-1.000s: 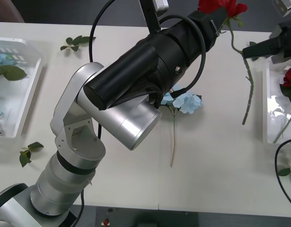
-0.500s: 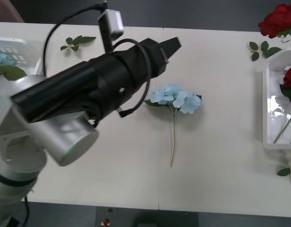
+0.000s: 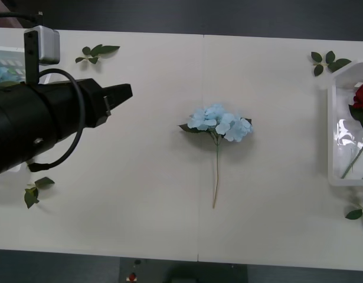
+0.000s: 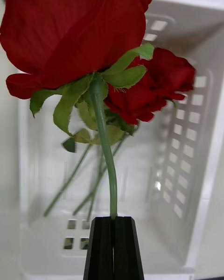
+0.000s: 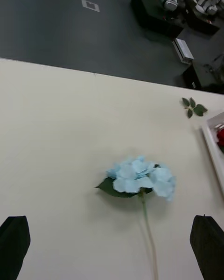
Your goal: Put the red flowers into the right box and the blue flowers into the left box
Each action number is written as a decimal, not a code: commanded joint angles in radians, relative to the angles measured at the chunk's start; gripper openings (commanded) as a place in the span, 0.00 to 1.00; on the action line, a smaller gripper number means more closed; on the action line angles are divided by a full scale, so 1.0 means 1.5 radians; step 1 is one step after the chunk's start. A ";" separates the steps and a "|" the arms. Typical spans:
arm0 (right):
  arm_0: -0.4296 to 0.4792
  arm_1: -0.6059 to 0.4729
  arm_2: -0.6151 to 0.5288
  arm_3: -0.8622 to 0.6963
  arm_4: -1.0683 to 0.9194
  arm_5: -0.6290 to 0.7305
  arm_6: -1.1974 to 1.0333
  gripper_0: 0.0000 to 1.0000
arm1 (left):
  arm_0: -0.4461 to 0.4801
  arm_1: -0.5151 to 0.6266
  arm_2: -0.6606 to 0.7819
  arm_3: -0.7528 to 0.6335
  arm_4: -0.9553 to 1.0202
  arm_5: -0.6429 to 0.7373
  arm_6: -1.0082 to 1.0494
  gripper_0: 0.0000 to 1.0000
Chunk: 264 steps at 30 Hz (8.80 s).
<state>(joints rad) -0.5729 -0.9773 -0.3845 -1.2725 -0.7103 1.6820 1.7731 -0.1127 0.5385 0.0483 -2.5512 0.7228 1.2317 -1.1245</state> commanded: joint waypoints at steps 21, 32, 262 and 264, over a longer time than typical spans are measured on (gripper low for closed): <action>0.036 0.021 -0.021 0.020 0.003 -0.102 -0.042 1.00 | -0.088 0.139 -0.046 0.354 0.669 -0.163 -0.702 1.00; 0.035 0.023 0.011 -0.061 -0.292 -0.010 0.042 1.00 | -0.155 0.130 -0.111 0.362 0.689 -0.150 -0.707 1.00; -0.050 0.440 0.251 -0.306 -0.742 -0.365 0.085 0.00 | -0.155 0.130 -0.112 0.361 0.696 -0.143 -0.709 1.00; -0.054 0.440 0.254 -0.301 -0.750 -0.367 0.079 0.00 | -0.155 0.130 -0.112 0.361 0.696 -0.143 -0.709 1.00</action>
<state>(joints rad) -0.6211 -0.3321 0.0053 -1.7123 -1.8092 1.1368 1.9171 -0.3430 0.7310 -0.1382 -1.9940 1.7573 1.0156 -2.1592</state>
